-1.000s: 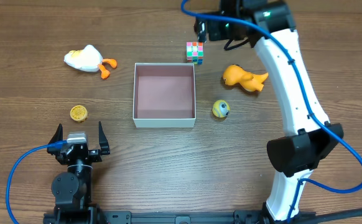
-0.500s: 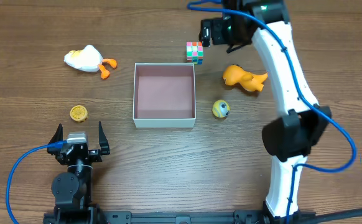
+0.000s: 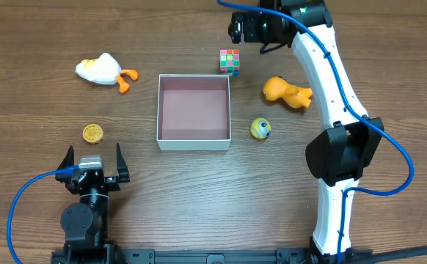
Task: Pack container
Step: 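Lower the right gripper onto the Rubik's cube and close on it, then lift the cube with the right gripper and carry it over the box, then lower the held cube into the box with the right gripper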
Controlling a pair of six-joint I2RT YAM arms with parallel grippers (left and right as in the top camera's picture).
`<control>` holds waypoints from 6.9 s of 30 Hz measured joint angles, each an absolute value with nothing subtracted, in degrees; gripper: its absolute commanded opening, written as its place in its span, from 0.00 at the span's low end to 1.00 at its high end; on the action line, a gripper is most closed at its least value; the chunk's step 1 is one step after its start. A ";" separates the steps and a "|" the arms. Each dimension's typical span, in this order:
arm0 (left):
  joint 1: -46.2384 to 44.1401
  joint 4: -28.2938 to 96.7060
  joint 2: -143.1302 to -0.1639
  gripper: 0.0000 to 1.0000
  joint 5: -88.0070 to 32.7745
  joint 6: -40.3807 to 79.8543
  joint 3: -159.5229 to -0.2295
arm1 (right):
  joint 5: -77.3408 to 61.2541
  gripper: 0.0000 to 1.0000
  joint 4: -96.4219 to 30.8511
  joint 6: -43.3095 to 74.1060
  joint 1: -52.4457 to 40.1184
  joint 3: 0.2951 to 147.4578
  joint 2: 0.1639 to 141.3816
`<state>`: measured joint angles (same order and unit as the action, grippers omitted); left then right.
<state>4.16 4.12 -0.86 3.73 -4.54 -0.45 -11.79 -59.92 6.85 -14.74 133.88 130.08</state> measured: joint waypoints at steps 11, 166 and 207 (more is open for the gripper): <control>4.16 4.12 -0.86 1.00 3.73 -4.54 -0.45 | -12.43 1.00 -56.29 11.33 -14.76 133.67 131.24; 4.16 4.12 -0.86 1.00 3.73 -4.54 -0.45 | 0.01 0.45 -97.19 23.99 -29.93 168.64 144.97; 4.16 4.14 -0.86 1.00 3.73 -4.54 -0.45 | 6.98 0.43 -95.13 23.97 -31.57 167.11 139.76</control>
<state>4.16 4.14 -0.86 3.73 -4.54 -0.45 6.98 -95.13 23.97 -31.57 167.11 139.76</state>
